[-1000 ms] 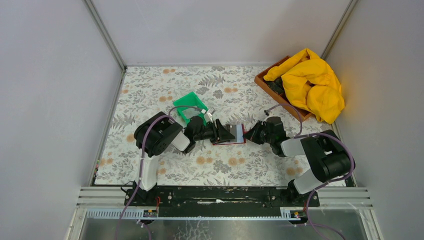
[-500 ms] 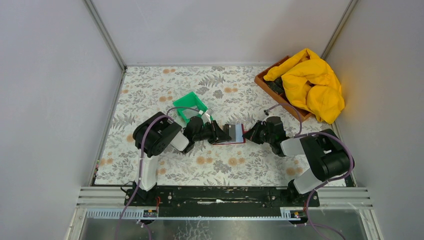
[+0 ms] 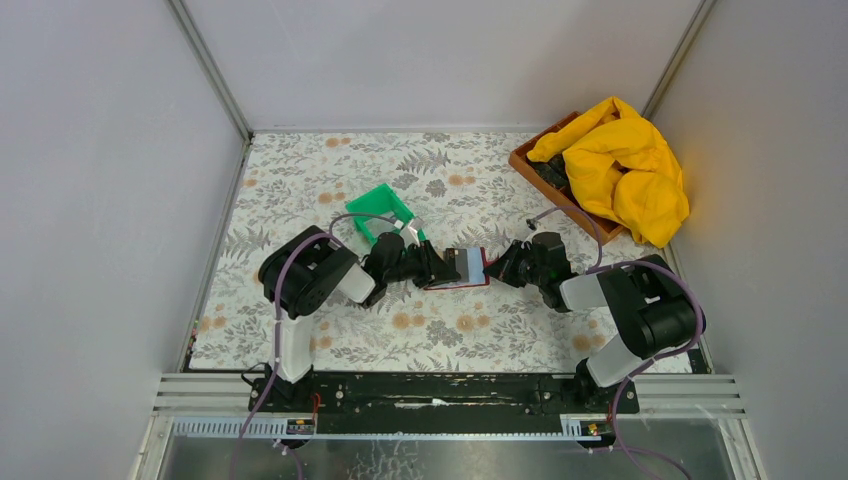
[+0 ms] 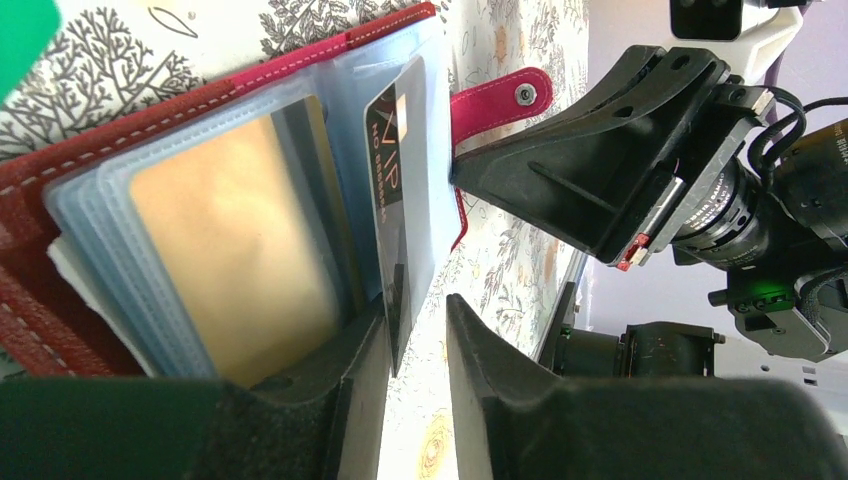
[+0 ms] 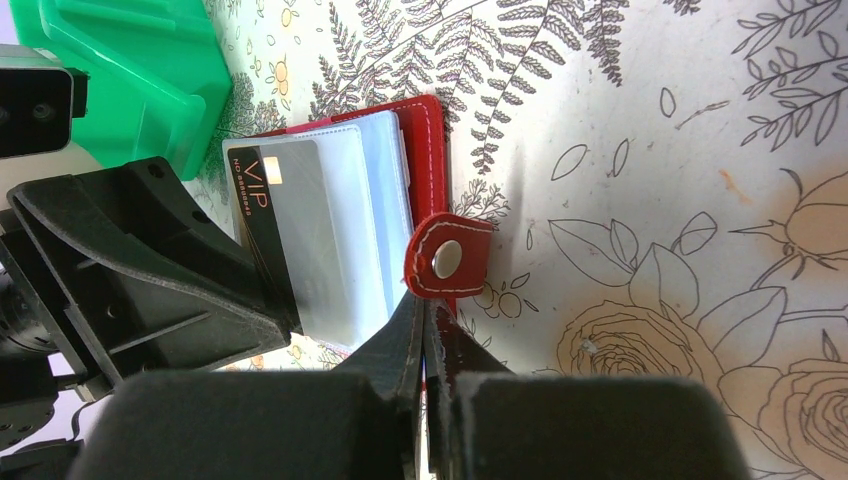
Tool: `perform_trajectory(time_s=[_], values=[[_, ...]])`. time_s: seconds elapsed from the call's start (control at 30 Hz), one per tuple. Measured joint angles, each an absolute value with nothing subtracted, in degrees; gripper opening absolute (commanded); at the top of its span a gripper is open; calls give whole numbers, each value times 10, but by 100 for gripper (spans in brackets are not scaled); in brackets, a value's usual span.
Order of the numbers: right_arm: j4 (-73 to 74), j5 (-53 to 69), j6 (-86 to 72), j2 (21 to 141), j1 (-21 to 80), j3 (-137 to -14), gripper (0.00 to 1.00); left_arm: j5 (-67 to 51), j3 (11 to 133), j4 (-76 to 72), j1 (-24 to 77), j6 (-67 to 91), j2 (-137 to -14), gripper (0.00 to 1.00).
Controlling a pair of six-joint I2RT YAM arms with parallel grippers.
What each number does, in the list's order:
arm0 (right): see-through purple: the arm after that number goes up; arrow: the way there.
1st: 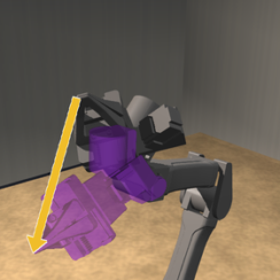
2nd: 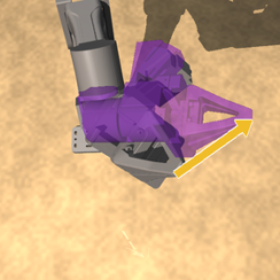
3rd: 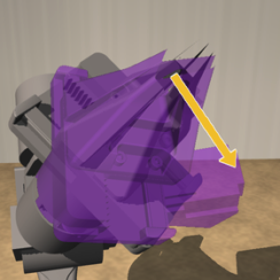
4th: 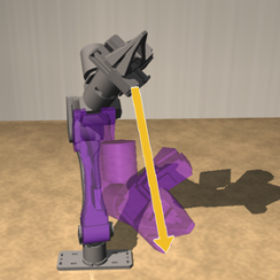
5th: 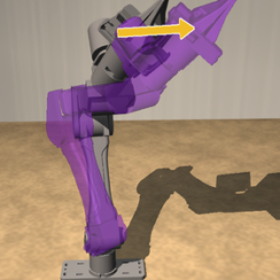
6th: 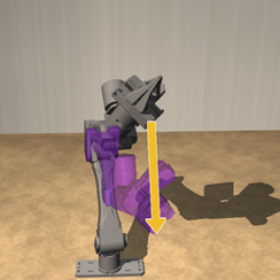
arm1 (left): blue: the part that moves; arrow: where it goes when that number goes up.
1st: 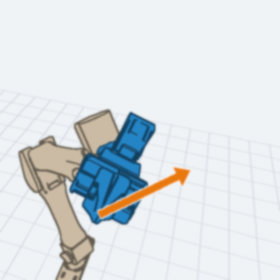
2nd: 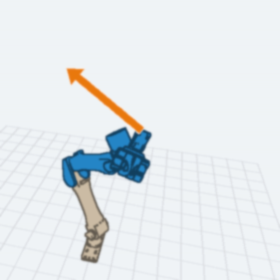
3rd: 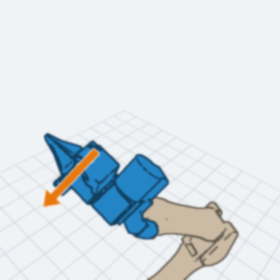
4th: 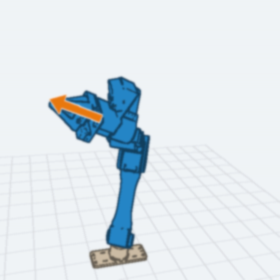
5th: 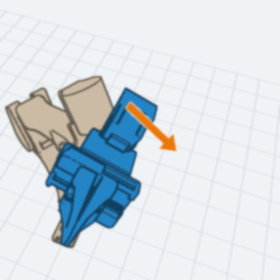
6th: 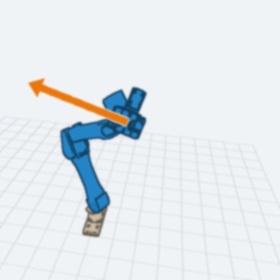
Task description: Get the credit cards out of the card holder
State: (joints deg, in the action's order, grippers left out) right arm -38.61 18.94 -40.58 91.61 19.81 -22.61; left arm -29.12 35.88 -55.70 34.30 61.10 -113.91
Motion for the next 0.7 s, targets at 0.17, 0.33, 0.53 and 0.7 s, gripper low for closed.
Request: perform_trajectory(time_s=[0.17,0.33,0.53,0.7], values=[[-387,190,-406,917,198,-226,0,-290,358,-557,343,611,-1137,34],[-387,190,-406,917,198,-226,0,-280,347,-552,343,608,-1124,33],[-388,191,-406,918,198,-226,0,-274,339,-539,339,604,-1111,25],[-388,191,-406,918,198,-226,0,-270,339,-535,339,599,-1112,0]])
